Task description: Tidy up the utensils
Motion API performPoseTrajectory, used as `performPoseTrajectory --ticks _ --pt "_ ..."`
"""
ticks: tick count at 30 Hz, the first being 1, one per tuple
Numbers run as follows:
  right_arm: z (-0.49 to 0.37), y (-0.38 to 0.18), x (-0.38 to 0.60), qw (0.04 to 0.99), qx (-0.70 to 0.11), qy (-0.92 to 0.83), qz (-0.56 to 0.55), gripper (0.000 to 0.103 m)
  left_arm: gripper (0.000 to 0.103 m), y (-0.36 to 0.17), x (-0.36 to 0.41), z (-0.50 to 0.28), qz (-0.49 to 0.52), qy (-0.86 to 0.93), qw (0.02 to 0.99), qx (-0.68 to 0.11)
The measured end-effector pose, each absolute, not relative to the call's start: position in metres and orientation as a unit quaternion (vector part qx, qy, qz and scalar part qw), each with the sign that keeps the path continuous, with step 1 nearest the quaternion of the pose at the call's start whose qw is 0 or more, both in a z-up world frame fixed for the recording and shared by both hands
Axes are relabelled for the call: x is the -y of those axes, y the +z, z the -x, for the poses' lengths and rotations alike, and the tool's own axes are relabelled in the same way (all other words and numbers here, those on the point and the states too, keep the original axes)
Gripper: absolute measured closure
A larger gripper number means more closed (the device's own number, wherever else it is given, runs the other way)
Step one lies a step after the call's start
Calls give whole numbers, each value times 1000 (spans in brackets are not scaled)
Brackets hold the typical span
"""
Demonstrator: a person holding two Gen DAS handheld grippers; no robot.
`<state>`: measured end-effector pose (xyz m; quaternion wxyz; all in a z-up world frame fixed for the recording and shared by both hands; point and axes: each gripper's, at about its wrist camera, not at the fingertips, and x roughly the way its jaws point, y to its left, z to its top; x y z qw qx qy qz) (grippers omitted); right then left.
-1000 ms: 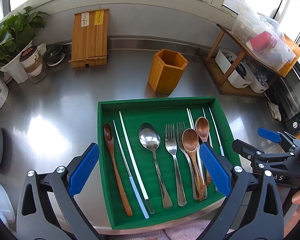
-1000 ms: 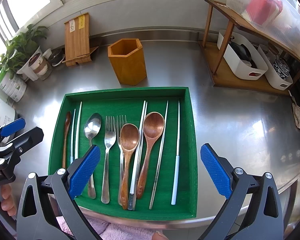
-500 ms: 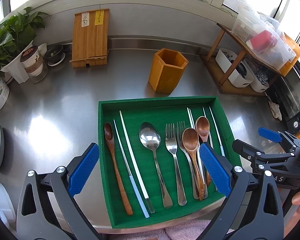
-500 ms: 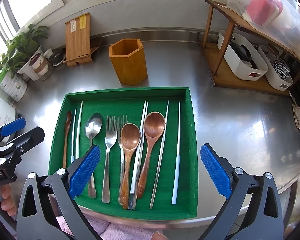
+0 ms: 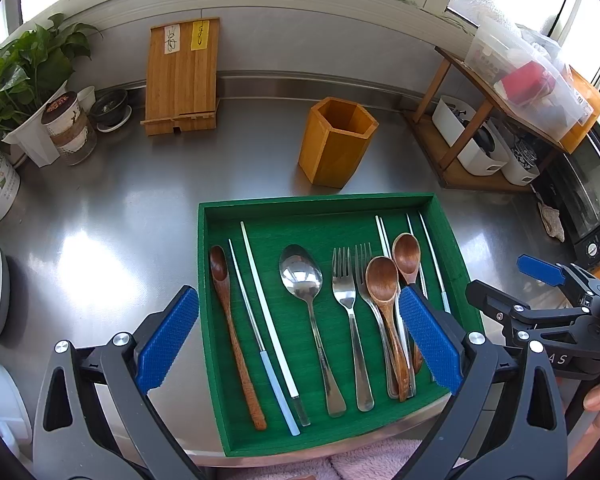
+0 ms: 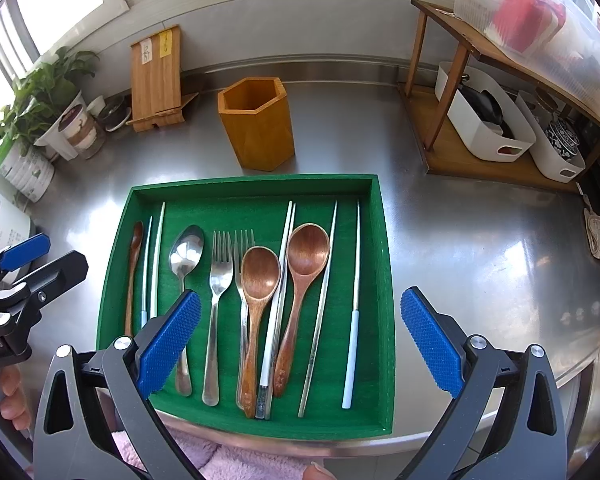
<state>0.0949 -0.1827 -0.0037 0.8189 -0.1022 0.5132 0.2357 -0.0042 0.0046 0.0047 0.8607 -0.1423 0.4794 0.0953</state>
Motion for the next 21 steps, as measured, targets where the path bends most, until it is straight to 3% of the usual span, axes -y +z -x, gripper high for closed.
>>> performPoseTrajectory --ticks 21 --pt "-95 1 182 821 -508 237 103 3 8 7 -7 3 140 98 861 -480"
